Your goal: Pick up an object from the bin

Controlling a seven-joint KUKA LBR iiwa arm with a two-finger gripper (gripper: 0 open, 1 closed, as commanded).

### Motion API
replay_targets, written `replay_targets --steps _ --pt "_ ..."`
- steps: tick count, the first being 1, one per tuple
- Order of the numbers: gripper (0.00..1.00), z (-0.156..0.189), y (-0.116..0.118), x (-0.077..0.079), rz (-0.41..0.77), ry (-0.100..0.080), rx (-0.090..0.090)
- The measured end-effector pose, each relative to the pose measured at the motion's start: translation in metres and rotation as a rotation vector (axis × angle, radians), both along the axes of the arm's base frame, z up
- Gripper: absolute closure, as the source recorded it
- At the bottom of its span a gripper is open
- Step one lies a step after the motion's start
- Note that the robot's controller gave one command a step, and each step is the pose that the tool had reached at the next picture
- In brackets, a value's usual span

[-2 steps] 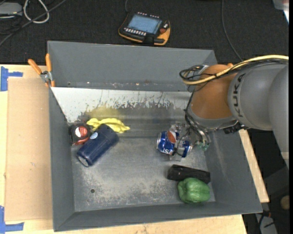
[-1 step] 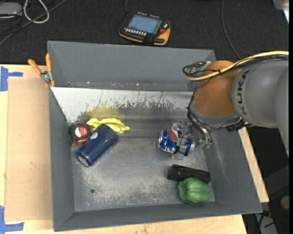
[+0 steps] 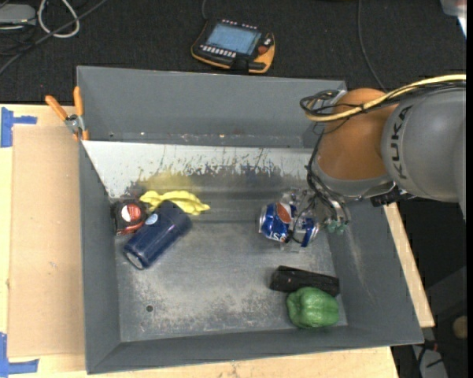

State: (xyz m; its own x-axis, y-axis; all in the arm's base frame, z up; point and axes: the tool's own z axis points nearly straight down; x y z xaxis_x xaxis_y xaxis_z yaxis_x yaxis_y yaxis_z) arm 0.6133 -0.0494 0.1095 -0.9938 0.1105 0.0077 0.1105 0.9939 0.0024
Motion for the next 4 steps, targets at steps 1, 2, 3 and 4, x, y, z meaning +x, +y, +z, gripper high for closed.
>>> replay_targets --steps 1,2,3,4 --pt "1.00 0.017 0.000 0.000 0.000 0.000 0.000" --pt "1.00 0.052 0.000 -0.001 0.001 0.002 0.001" --pt "1.00 0.070 0.000 0.001 0.001 -0.003 0.001" --pt "1.00 0.076 0.000 0.000 0.001 -0.001 0.001"
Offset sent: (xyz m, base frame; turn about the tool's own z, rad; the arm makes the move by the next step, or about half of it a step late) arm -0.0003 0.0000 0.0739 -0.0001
